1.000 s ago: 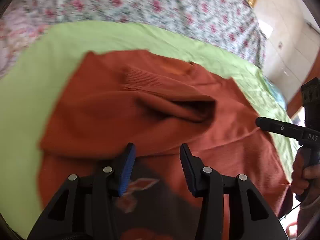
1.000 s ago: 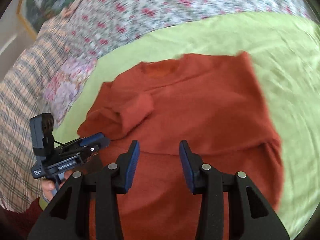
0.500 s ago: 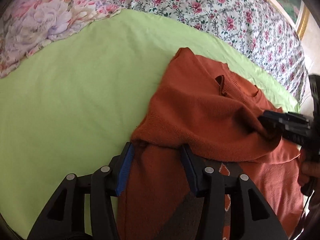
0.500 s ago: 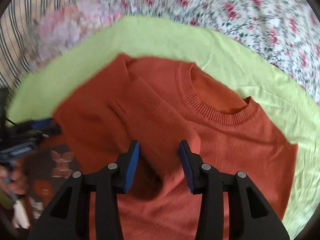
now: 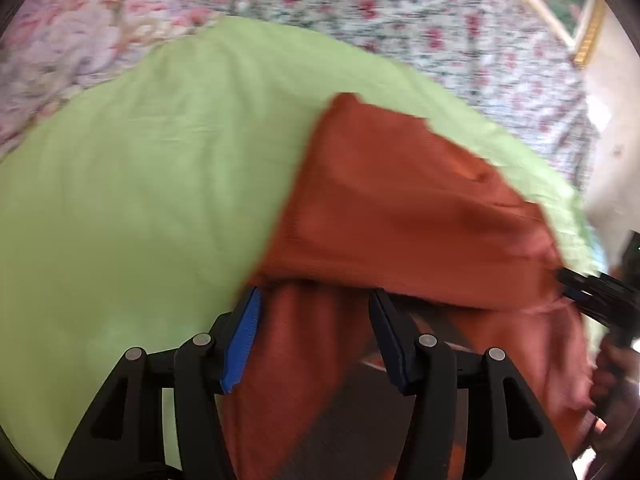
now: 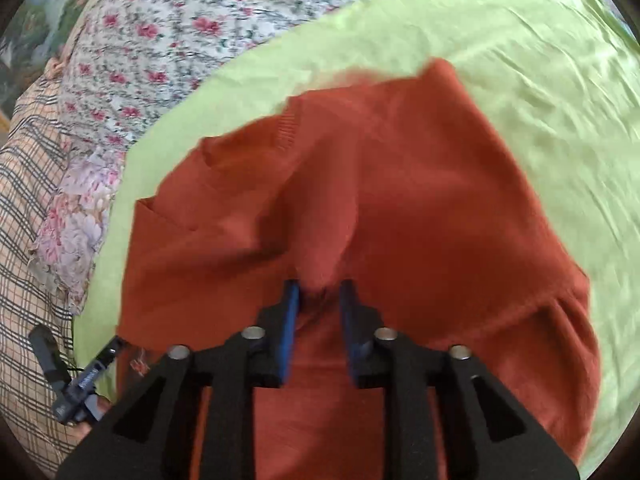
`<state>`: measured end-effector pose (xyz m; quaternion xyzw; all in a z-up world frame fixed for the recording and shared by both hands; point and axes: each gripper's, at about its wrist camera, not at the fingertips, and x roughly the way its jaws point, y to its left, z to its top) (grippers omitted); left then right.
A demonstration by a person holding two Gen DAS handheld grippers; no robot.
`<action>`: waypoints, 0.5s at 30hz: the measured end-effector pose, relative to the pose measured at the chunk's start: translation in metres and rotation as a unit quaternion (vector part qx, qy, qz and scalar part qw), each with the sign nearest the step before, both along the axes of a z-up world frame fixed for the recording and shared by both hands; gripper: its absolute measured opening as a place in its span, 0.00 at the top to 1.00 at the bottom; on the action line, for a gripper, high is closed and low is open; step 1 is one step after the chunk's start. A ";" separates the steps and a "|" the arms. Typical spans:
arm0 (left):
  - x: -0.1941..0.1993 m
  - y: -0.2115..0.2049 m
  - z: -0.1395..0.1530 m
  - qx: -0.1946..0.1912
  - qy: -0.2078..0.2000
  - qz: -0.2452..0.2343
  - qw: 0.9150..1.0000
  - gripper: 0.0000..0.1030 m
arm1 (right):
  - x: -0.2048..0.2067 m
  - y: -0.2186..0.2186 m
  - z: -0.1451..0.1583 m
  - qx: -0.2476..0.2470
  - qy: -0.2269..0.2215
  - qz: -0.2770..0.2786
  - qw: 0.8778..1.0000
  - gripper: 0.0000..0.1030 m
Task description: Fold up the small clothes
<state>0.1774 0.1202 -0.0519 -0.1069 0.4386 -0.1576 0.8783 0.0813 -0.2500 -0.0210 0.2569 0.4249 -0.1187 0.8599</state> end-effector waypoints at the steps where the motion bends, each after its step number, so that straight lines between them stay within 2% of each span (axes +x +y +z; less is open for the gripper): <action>1: -0.004 0.000 0.007 -0.008 -0.007 -0.016 1.000 0.45 | -0.005 -0.005 0.005 -0.001 -0.008 0.000 1.000 0.61; 5: -0.004 0.002 0.033 -0.015 -0.040 -0.043 0.998 0.35 | -0.005 -0.021 0.016 -0.025 -0.028 -0.007 0.999 0.58; 7: 0.013 0.001 0.038 0.001 -0.042 -0.037 0.998 0.32 | -0.006 -0.030 0.018 -0.037 -0.027 -0.020 0.999 0.58; 10: 0.049 -0.005 0.032 0.024 -0.026 -0.036 0.999 0.32 | -0.010 -0.039 0.020 -0.044 -0.034 -0.036 0.998 0.58; 15: 0.131 -0.030 0.007 0.041 0.036 -0.067 0.996 0.32 | -0.010 -0.046 0.010 -0.031 -0.019 -0.047 0.998 0.58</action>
